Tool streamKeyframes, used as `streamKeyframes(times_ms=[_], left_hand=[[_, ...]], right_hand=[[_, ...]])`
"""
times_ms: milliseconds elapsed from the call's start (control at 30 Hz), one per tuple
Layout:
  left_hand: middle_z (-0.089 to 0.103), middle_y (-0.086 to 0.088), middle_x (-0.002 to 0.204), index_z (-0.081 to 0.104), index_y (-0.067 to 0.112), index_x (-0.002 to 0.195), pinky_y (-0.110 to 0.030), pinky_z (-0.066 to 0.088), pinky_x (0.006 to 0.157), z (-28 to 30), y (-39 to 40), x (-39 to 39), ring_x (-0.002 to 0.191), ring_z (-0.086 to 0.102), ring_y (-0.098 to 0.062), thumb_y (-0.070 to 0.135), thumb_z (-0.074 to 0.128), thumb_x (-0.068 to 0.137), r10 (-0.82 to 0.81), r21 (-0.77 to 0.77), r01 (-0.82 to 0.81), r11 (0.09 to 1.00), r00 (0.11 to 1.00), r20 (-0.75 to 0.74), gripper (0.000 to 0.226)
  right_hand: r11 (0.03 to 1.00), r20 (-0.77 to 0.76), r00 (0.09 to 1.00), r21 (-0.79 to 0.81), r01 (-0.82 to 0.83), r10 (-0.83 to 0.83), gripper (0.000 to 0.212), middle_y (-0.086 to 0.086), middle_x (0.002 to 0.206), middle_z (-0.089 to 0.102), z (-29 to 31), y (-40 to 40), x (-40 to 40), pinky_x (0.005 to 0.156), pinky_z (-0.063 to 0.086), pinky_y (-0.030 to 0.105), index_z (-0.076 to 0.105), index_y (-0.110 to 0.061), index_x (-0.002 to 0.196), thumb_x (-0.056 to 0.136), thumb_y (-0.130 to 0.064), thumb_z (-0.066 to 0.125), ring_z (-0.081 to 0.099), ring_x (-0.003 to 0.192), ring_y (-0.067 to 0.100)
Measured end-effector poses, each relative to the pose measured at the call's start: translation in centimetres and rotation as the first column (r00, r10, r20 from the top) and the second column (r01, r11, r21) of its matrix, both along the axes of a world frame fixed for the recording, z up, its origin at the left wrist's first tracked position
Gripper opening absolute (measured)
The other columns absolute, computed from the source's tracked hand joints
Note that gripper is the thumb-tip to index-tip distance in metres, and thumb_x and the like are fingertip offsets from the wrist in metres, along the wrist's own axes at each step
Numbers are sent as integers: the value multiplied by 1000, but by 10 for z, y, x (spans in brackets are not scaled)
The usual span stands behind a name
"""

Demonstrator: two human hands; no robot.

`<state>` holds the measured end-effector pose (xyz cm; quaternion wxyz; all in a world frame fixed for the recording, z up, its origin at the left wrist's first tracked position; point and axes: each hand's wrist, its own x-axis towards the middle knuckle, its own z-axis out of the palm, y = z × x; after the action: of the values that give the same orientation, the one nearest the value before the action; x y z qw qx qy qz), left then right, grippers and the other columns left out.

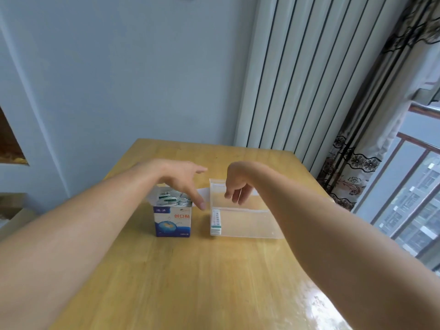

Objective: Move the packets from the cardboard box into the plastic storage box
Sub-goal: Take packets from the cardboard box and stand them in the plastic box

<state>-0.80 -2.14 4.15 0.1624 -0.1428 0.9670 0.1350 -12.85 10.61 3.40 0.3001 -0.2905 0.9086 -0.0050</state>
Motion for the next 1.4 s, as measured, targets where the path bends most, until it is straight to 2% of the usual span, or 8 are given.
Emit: streamKeyframes(times_ms=[200, 300, 467, 600, 733, 833, 967, 1400], left_hand=[[19, 4, 168, 5, 34, 161, -40, 29, 121, -7, -40, 30, 152, 23, -23, 53, 93, 58, 147, -27, -145, 989, 984, 102, 137], [28, 8, 164, 10, 34, 161, -35, 34, 116, -18, -47, 40, 146, 33, -18, 49, 95, 59, 130, 29, -132, 991, 989, 68, 133], [43, 22, 150, 39, 54, 135, -30, 40, 105, -34, -51, 53, 132, 47, -11, 51, 93, 60, 119, 191, -97, 977, 987, -109, 93], [46, 28, 144, 53, 41, 142, -25, 40, 91, -45, -55, 64, 123, 48, -3, 53, 90, 63, 183, 213, -124, 969, 940, -287, 88], [58, 33, 130, 75, 47, 110, -29, 33, 110, -54, -63, 75, 140, 38, 5, 49, 87, 72, 158, 286, -38, 957, 900, -407, 40], [60, 24, 130, 77, 44, 93, -34, 30, 114, -54, -65, 74, 142, 35, -4, 42, 78, 85, 112, 136, -57, 989, 890, -442, 9], [46, 11, 150, 76, 34, 109, -39, 15, 122, -46, -55, 67, 152, 16, -14, 44, 73, 88, 91, -37, -109, 993, 941, -325, 23], [59, 12, 132, 80, 30, 95, -39, 30, 112, -36, -39, 65, 136, 34, -16, 45, 79, 82, 61, -170, -133, 976, 925, -376, 20]], right_hand=[[937, -284, 949, -275, -217, 137, 21, -1, 85, 76, 46, -28, 30, 79, 63, 33, 76, -13, 109, 91, -23, 72, 74, 69, 13], [862, -348, 906, -352, -365, 241, 23, -6, 89, 75, 33, -43, 56, 77, 61, 33, 80, -26, 106, 85, -19, 79, 71, 77, 15], [856, -433, 806, -131, -500, 404, 40, -4, 100, 73, -2, -55, 71, 67, 53, 29, 75, -25, 117, 79, -31, 86, 66, 84, 19], [859, -491, 761, -49, -510, 424, 38, -1, 93, 70, -19, -60, 68, 59, 53, 30, 73, -18, 117, 81, -29, 82, 64, 79, 18], [858, -526, 755, -89, -506, 391, 21, -1, 77, 56, -23, -58, 67, 53, 42, 28, 70, -10, 102, 87, -23, 77, 57, 74, 19], [859, -524, 762, -107, -501, 380, 15, -1, 78, 52, -26, -59, 68, 57, 41, 27, 62, -14, 97, 91, -22, 72, 55, 77, 18], [866, -541, 776, -159, -474, 325, 16, 1, 86, 55, -29, -62, 69, 59, 44, 28, 62, -13, 102, 92, -21, 72, 57, 82, 19], [855, -521, 810, -258, -450, 270, 17, 4, 102, 72, -12, -54, 65, 75, 62, 37, 75, -13, 105, 91, -11, 65, 67, 86, 22]])
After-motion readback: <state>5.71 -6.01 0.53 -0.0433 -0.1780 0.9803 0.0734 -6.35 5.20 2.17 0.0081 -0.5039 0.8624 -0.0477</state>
